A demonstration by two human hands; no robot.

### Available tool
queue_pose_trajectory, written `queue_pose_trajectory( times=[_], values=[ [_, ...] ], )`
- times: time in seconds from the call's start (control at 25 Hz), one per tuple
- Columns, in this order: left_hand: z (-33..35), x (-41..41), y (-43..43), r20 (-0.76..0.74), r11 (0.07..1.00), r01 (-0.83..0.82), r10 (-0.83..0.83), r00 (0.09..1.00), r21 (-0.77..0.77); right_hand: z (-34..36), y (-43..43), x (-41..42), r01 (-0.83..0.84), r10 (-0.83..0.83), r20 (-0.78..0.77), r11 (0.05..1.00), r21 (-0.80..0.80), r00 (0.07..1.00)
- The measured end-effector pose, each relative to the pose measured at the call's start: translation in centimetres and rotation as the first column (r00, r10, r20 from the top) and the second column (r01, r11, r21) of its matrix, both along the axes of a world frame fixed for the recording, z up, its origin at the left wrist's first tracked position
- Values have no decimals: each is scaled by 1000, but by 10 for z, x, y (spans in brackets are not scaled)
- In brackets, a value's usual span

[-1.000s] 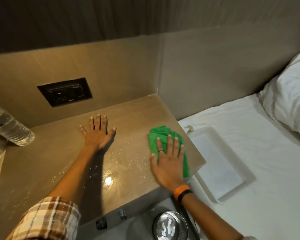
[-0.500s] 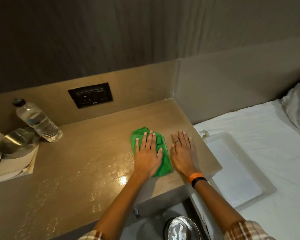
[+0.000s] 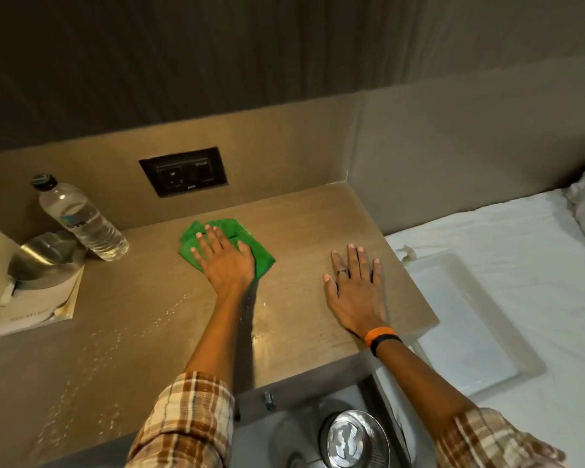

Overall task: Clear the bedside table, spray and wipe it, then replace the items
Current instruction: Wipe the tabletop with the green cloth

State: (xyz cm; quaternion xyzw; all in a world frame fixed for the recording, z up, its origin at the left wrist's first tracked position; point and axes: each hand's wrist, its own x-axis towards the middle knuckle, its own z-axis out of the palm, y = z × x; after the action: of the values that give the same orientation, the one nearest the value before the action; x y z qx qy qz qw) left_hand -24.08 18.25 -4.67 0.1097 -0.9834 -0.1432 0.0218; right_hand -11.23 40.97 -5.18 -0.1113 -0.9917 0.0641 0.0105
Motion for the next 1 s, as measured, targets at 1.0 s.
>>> queue_pose_trajectory(
  times=[1.0],
  values=[
    [21,151,-262,-136,968,246,-251,958,-56,13,-239,-9,-211,214,30,975,-74,976]
  ],
)
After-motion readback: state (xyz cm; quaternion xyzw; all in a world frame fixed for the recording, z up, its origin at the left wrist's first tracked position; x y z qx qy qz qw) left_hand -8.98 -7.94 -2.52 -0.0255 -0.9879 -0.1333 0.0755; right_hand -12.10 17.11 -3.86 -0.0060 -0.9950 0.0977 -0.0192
